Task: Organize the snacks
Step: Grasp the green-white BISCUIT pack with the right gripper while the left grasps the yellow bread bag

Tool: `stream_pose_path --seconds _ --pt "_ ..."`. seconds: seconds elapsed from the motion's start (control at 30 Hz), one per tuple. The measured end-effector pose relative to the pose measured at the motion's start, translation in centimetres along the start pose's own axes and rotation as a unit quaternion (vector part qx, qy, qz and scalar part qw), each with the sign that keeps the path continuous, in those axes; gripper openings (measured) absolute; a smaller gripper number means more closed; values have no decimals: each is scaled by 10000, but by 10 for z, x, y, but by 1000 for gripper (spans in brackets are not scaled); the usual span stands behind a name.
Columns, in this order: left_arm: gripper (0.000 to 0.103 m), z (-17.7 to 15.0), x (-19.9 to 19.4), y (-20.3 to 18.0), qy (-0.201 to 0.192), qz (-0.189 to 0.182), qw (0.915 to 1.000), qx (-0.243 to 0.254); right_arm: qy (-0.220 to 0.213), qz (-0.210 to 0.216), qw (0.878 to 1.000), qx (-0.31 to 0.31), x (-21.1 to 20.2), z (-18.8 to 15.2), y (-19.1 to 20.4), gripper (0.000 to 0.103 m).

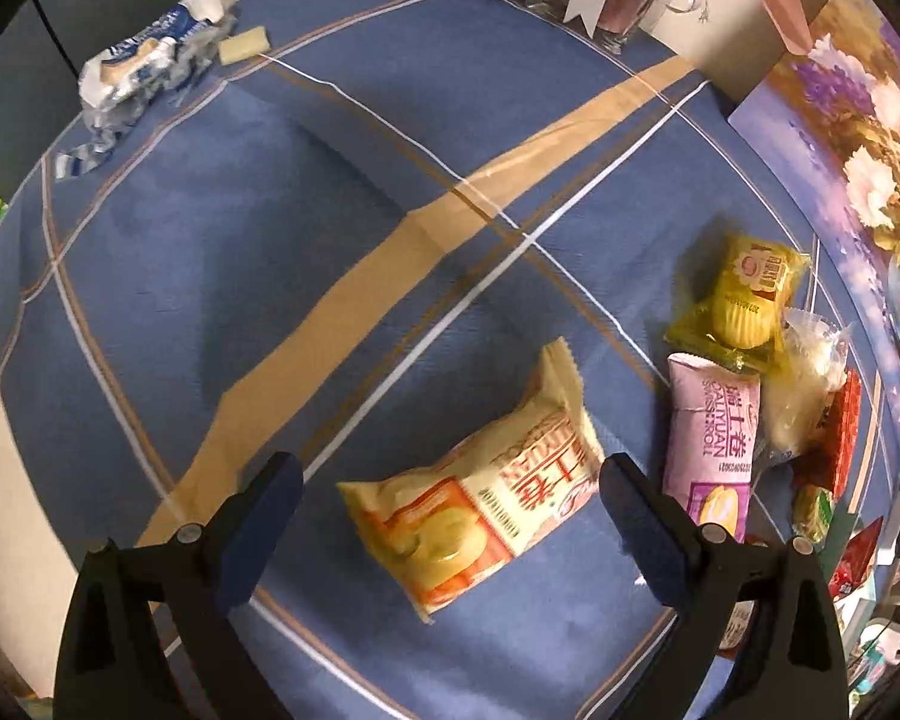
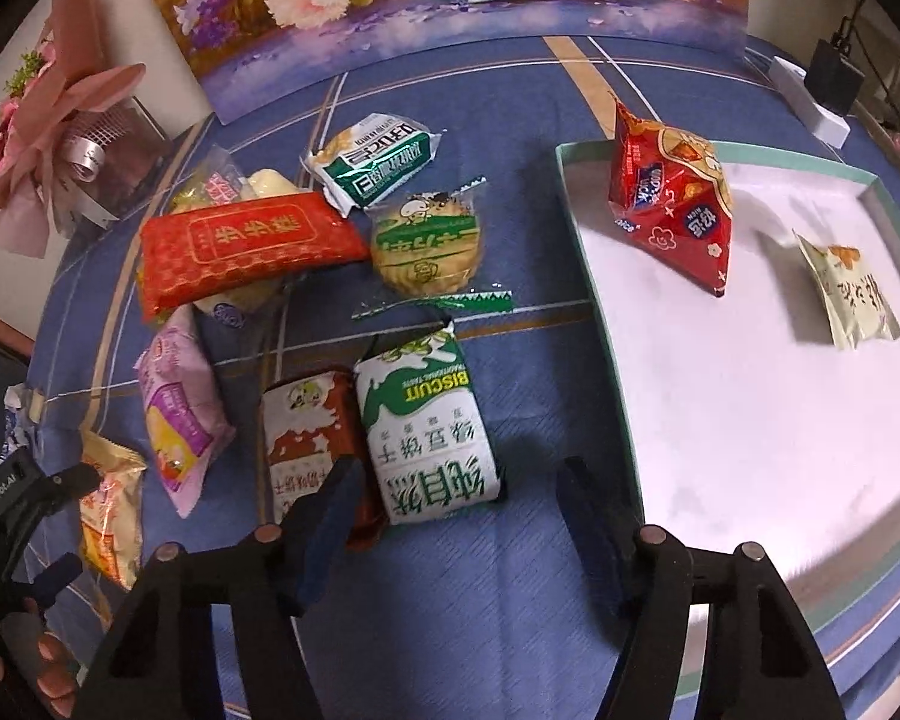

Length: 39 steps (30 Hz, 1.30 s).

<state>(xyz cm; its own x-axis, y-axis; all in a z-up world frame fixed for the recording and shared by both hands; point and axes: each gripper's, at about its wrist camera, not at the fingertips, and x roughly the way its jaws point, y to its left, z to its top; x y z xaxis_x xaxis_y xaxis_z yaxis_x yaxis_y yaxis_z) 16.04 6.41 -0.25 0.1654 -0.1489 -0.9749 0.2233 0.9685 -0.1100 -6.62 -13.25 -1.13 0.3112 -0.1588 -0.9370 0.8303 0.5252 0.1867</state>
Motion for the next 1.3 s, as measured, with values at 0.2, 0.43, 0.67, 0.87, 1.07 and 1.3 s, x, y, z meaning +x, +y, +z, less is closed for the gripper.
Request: stream_pose_path --seconds 0.2,0.43,0.67,0.87,1.07,1.3 --pt "98 11 15 0 5 -75 10000 -18 91 -71 9999 -72 18 12 6 62" --pt "95 19 31 -1 63 -95 9999 -30 -38 -393 9987 -323 27 16 20 62" --pt "64 14 22 -10 24 -195 9994 281 -104 -649 9965 -509 34 18 29 57" --pt "28 11 13 -26 19 -81 9987 495 -120 -638 9965 -526 35 17 32 42" --pt "23 12 6 -36 33 -75 9986 514 -143 -509 9980 -348 25 19 8 42" --pt "19 7 -10 -46 55 -391 9983 439 -336 -347 9987 -136 2 24 -11 42"
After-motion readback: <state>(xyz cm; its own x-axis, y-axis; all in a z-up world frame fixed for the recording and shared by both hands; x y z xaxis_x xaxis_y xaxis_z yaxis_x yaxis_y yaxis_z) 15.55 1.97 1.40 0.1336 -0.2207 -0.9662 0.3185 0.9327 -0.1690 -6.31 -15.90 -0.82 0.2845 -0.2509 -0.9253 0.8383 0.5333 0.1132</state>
